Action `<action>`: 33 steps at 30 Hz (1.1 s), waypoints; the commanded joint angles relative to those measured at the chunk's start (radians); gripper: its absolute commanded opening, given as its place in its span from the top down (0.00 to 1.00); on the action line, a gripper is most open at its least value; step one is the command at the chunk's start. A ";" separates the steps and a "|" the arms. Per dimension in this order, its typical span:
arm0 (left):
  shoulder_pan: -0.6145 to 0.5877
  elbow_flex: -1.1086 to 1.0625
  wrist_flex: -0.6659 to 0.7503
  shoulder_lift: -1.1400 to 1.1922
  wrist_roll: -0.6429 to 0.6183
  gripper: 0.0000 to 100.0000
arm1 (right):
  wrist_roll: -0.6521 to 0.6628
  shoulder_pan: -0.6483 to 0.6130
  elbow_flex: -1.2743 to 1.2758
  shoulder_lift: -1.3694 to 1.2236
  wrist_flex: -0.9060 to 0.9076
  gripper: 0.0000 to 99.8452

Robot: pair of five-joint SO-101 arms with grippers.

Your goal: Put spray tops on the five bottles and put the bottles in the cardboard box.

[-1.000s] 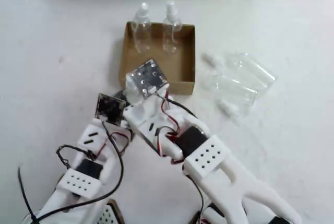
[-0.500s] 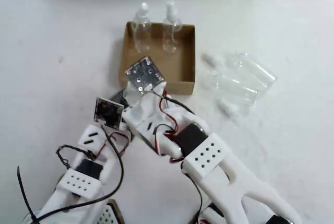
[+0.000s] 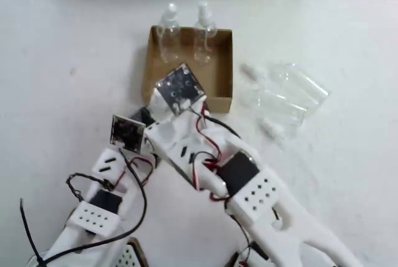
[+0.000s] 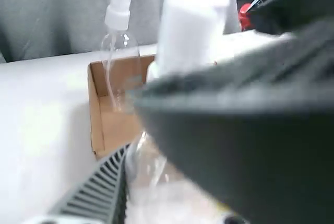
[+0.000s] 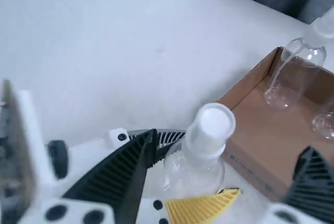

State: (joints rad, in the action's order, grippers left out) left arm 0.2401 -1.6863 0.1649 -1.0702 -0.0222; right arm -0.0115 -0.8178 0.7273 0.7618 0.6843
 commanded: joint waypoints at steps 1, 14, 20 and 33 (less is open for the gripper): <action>0.010 0.002 0.009 -0.015 0.009 0.95 | 0.002 -0.013 -0.061 0.094 0.036 0.62; 0.010 0.002 0.009 -0.015 0.011 0.95 | 0.006 0.041 -0.061 0.355 0.147 0.62; 0.004 0.003 0.015 -0.019 0.009 0.95 | 0.002 0.274 -0.038 0.440 0.248 0.62; -0.081 0.005 0.195 -0.021 0.005 0.95 | 0.002 0.536 0.298 0.437 0.170 0.62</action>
State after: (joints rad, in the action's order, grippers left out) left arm 0.2094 -1.6863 0.2785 -1.0702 -0.0207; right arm -0.0115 -0.3130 0.9682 1.1884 0.9145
